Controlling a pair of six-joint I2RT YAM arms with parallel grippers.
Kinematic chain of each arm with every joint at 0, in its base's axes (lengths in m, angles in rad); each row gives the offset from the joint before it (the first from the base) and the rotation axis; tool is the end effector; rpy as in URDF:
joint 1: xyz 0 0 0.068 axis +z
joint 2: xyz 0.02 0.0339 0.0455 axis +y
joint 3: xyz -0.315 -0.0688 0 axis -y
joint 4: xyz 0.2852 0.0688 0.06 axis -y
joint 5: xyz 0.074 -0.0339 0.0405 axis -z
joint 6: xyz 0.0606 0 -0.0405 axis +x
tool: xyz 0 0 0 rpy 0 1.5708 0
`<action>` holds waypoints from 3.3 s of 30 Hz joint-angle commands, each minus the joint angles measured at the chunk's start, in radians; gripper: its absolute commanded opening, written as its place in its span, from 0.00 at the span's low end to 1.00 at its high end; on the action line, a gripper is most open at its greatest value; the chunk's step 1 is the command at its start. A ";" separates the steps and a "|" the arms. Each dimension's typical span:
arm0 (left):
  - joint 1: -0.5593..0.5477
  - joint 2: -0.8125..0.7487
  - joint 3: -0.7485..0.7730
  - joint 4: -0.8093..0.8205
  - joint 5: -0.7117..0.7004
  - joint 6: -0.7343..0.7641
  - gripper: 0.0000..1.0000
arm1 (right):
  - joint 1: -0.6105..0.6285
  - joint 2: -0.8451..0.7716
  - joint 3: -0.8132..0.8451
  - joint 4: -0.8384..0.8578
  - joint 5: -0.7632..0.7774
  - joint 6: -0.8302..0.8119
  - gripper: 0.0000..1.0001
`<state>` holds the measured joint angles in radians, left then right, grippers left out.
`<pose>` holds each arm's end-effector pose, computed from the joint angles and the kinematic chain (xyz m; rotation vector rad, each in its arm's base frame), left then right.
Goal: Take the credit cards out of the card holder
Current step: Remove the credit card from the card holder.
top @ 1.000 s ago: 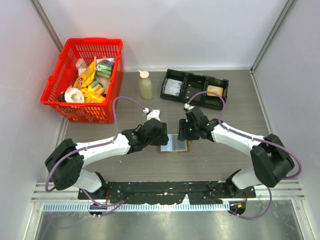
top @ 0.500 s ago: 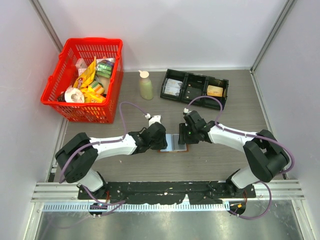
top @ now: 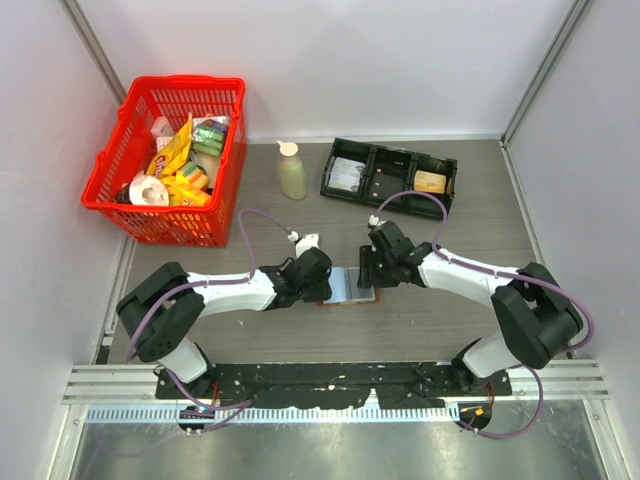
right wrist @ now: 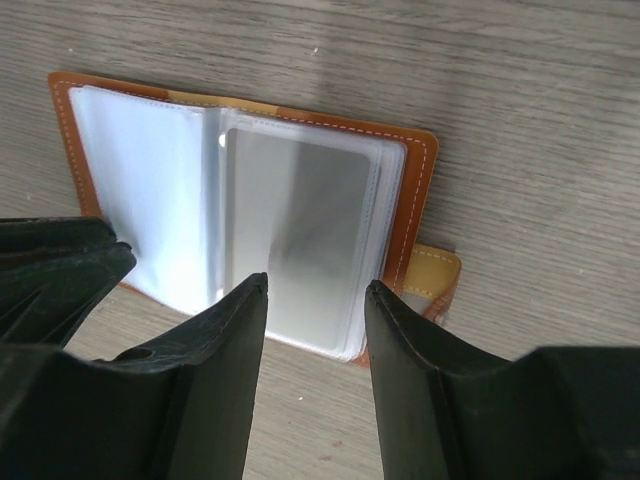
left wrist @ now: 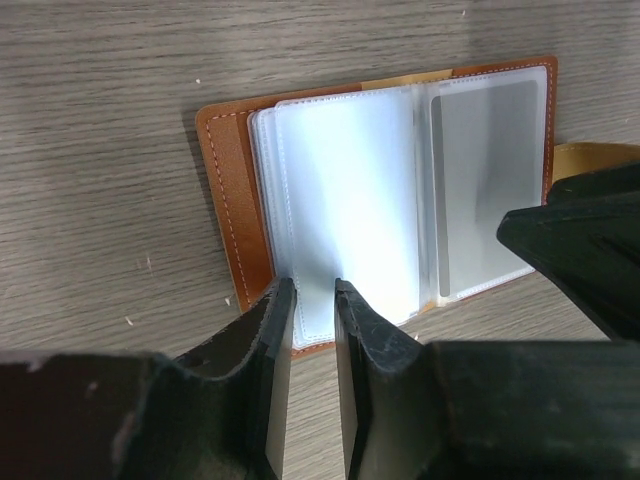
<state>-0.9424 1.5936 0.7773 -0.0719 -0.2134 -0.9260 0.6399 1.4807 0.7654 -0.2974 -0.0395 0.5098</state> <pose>0.2163 -0.2758 0.1583 -0.0750 2.5148 -0.5580 0.2533 0.1915 0.1713 -0.1877 2.6505 0.4580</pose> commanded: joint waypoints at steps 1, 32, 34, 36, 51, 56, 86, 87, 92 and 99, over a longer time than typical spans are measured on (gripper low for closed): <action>-0.002 0.019 -0.032 0.000 0.000 -0.020 0.26 | 0.009 -0.080 0.034 -0.006 0.036 0.009 0.49; -0.012 0.008 -0.036 0.000 0.002 -0.027 0.27 | 0.010 -0.031 -0.012 0.147 -0.121 0.068 0.43; -0.012 0.008 -0.036 0.000 0.002 -0.027 0.27 | 0.010 -0.045 -0.008 0.149 -0.132 0.072 0.41; -0.013 0.006 -0.036 0.001 0.002 -0.030 0.27 | 0.010 -0.060 -0.005 0.149 -0.141 0.075 0.41; -0.013 -0.044 -0.072 0.032 -0.026 -0.062 0.29 | 0.049 -0.068 0.037 0.190 -0.286 0.102 0.40; -0.012 -0.133 -0.139 0.052 -0.096 -0.109 0.31 | 0.099 0.018 0.078 0.199 -0.299 0.102 0.40; 0.143 -0.252 -0.177 0.213 0.161 -0.073 0.33 | -0.091 0.141 -0.192 0.797 -0.464 0.349 0.46; 0.143 -0.236 -0.182 0.213 0.163 -0.073 0.32 | -0.094 0.150 -0.199 0.832 -0.479 0.361 0.46; 0.143 -0.199 -0.205 0.196 0.146 -0.086 0.21 | -0.095 0.219 -0.230 0.909 -0.511 0.394 0.45; 0.142 -0.173 -0.257 0.181 0.131 -0.119 0.08 | -0.095 0.279 -0.279 0.998 -0.523 0.418 0.45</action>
<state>-0.8036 1.4014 0.5419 0.0959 -0.0750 -1.0248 0.5426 1.7256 0.5236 0.6373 -0.5568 0.9180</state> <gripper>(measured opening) 0.122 0.449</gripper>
